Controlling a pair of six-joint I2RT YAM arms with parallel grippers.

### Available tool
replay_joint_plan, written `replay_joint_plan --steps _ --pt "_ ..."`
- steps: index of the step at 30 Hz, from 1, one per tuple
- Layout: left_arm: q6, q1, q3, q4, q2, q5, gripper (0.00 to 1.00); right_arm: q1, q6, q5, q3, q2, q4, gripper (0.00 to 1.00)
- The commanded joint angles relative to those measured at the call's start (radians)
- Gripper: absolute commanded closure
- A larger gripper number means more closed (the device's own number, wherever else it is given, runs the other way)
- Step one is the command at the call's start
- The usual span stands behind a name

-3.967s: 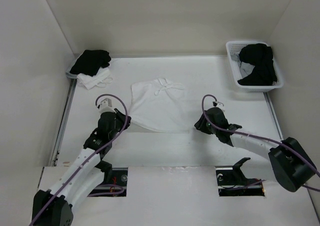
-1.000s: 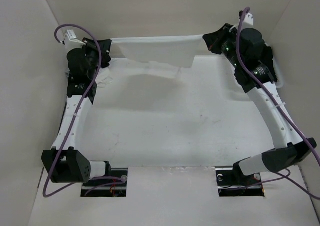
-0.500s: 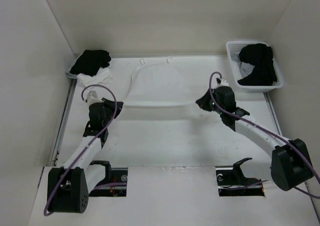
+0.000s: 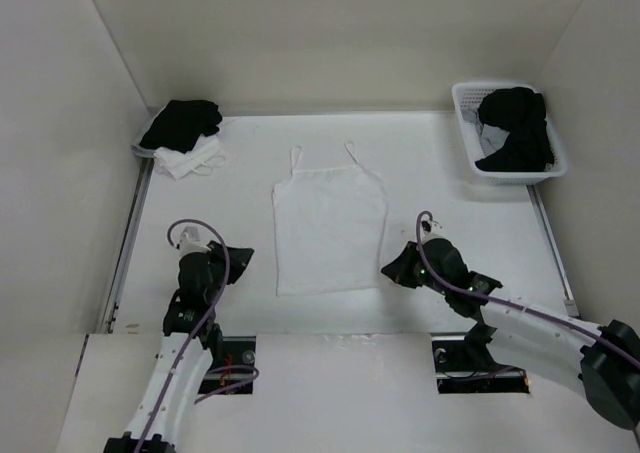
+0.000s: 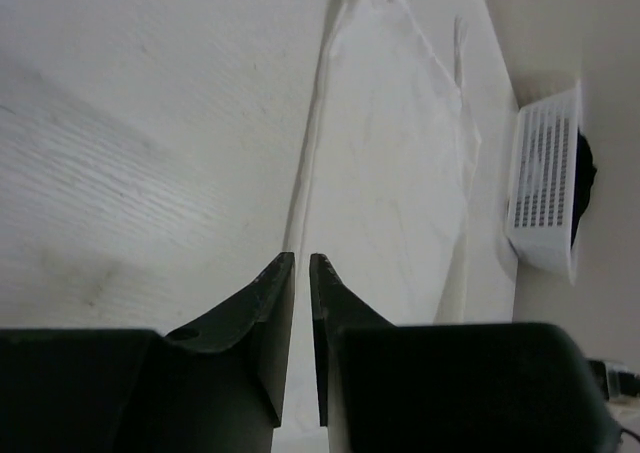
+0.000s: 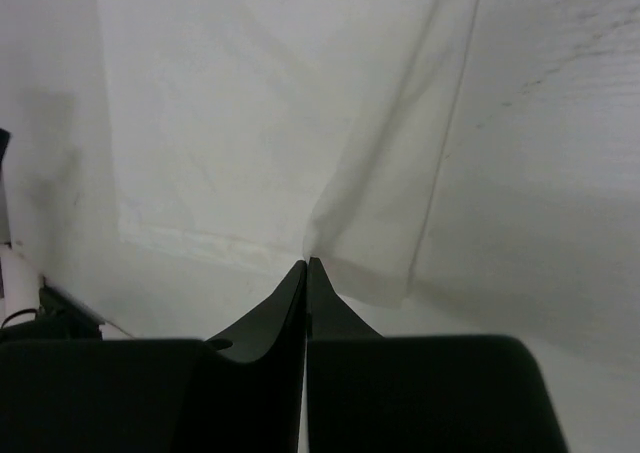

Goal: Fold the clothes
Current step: Flatten the tank top out

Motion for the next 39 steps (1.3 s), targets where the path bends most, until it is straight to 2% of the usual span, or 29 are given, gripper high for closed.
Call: replay_joint_plan --steps 1,5,9,14,17,22,31,36,39 --pt "-0.019 -0.119 -0.002 -0.063 0.006 0.032 0.86 0.056 0.057 0.081 0.017 -0.032 -0.042 0.97" --pt "0.026 -0.342 0.085 -0.105 0.148 -0.152 0.76 0.057 0.054 0.106 0.035 -0.037 -0.074 0.98" --pt "0.018 -0.566 0.192 -0.24 0.266 -0.406 0.69 0.039 0.055 0.112 0.029 -0.08 -0.089 0.98" --pt "-0.036 -0.753 0.262 -0.322 0.432 -0.545 0.63 0.03 0.042 0.106 0.037 -0.075 -0.088 0.98" --pt "-0.053 -0.775 0.276 -0.349 0.472 -0.557 0.65 0.028 0.04 0.106 0.037 -0.069 -0.08 0.98" --pt "-0.085 -0.763 0.285 -0.418 0.425 -0.589 0.69 0.028 0.038 0.103 0.034 -0.083 -0.08 0.98" --pt "-0.1 -0.796 0.25 -0.302 0.507 -0.484 0.67 0.028 0.034 0.103 0.035 -0.072 -0.072 0.98" --pt "-0.1 -0.8 0.242 -0.288 0.481 -0.463 0.67 0.033 0.029 0.103 0.037 -0.063 -0.069 0.98" --pt "-0.096 -0.792 0.245 -0.318 0.474 -0.454 0.74 0.031 0.029 0.103 0.037 -0.064 -0.068 0.98"
